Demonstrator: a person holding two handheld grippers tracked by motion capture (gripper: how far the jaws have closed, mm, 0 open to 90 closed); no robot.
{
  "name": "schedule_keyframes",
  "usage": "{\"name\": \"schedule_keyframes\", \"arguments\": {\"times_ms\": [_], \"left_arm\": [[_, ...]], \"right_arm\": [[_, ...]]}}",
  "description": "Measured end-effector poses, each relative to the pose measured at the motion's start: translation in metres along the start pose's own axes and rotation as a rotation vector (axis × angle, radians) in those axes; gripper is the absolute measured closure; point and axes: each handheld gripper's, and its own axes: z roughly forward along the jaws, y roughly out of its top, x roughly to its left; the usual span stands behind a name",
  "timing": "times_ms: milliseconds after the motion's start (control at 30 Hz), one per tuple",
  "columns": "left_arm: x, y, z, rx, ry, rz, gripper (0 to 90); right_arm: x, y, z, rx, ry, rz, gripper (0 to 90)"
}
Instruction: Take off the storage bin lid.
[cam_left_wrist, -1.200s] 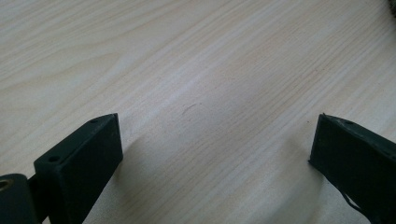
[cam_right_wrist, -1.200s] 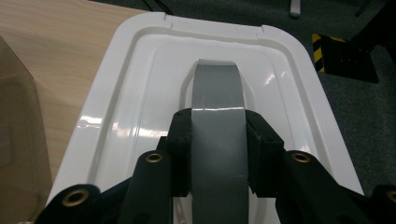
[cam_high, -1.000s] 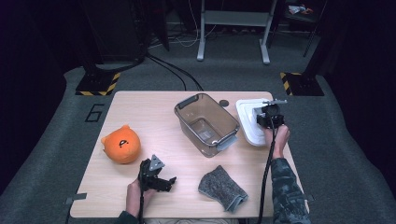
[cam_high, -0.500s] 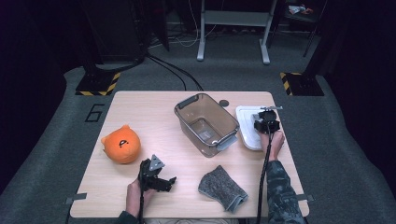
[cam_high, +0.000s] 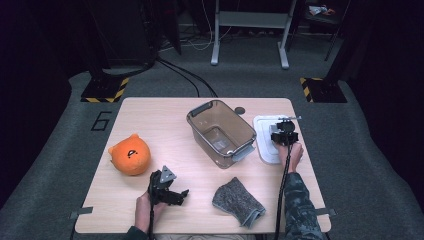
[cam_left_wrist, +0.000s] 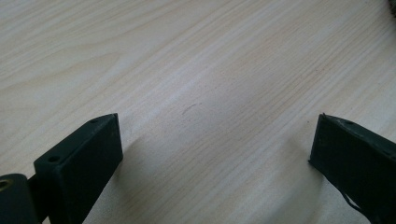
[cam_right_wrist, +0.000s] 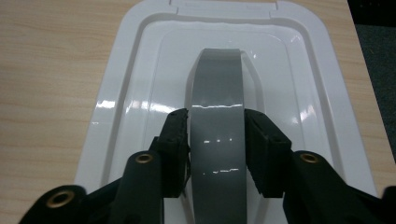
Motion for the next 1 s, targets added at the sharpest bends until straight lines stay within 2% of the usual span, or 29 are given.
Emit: {"name": "schedule_keyframes", "arguments": {"times_ms": [100,167,267,333,433,667,733,1000], "left_arm": [[0.0,0.0,0.0,-0.001,0.0,0.003,1.9],[0.0,0.0,0.0,-0.003,0.004,0.001,1.9],[0.0,0.0,0.0,-0.001,0.0,0.002,1.8],[0.0,0.0,0.0,0.0,0.0,0.004,1.9],[0.0,0.0,0.0,0.0,0.0,0.002,1.9],[0.0,0.0,0.0,0.0,0.0,0.003,1.9],[0.0,0.0,0.0,0.0,0.0,0.003,1.8],[0.001,0.0,0.0,0.005,-0.003,0.004,1.9]], "right_arm": [[0.0,0.0,-0.004,0.014,0.0,0.016,49.6],[-0.002,0.0,-0.007,0.005,0.004,0.009,43.0],[-0.004,-0.001,-0.014,0.005,0.029,0.019,31.1],[-0.004,-0.004,-0.02,-0.024,0.022,-0.006,23.8],[-0.004,-0.008,-0.028,-0.031,0.042,-0.021,18.1],[-0.004,-0.019,-0.049,-0.074,0.08,-0.056,12.3],[-0.003,-0.024,-0.056,-0.089,0.064,-0.083,11.5],[-0.003,-0.042,-0.074,-0.105,0.091,-0.101,6.1]]}}
